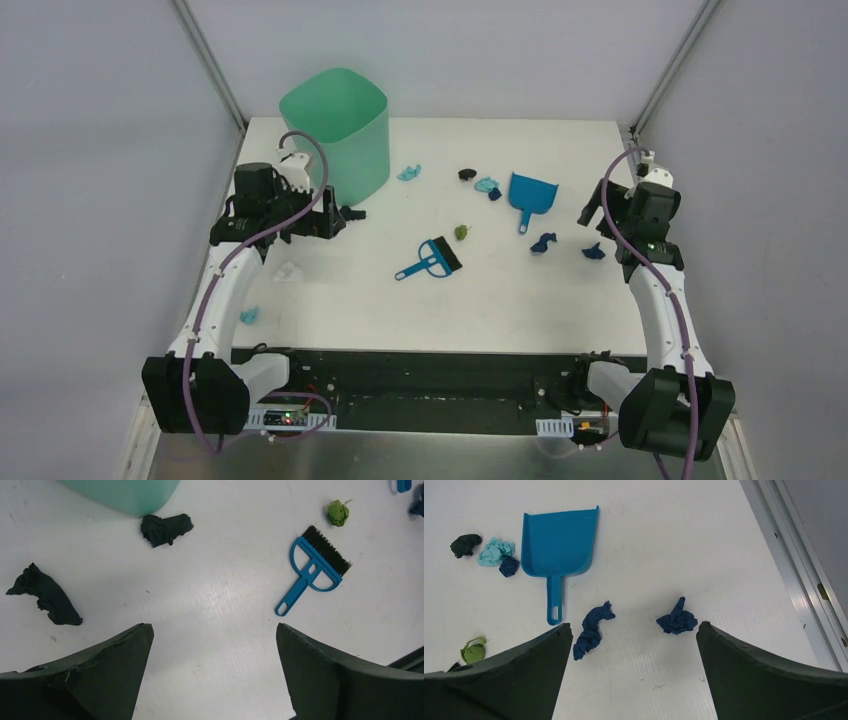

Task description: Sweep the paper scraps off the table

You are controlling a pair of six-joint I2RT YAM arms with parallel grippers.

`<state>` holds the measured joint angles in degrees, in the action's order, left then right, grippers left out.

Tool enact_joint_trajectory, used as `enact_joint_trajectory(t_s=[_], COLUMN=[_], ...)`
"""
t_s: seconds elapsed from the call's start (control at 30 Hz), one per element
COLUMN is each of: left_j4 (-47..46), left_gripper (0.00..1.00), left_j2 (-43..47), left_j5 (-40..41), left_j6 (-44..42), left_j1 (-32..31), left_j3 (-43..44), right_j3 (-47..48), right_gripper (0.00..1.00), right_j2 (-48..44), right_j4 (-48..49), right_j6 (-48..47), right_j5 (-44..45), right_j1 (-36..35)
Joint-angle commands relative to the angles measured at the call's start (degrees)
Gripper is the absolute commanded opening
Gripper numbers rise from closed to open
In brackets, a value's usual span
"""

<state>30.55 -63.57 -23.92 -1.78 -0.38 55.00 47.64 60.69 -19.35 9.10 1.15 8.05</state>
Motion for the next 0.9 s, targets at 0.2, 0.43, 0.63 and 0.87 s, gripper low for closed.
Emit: enact_joint_trajectory(t_s=[0.2,0.43,0.63,0.87], left_j4=[11.9,14.5,12.6,10.7], left_gripper=[0.99,0.99,0.99,0.96], left_j2=[-3.9,-10.0,-10.7,-10.0], left_j5=[3.2,-4.0,-10.5,-9.7], left_j6=[-10.4,-16.3,-17.7,-17.6], left_j1=[-17.1,-25.7,-29.4,-29.3], left_j3=[6.6,4.8,0.3,-2.0], right_j3=[-0.5,-2.0,-1.4,5.0], right_gripper=[1.00,0.99,0.86,0.55], right_j2=[-2.2,-2.6,-1.6,6.5], right_j4=[2.8,-2.0,-2.4,-7.6], right_j6=[-10.4,-19.4,-19.7,-26.4], right_j5=[-17.9,-44.1,-45.3,-33.2], right_j1=[0.1,0.1,-0.6,-11.8])
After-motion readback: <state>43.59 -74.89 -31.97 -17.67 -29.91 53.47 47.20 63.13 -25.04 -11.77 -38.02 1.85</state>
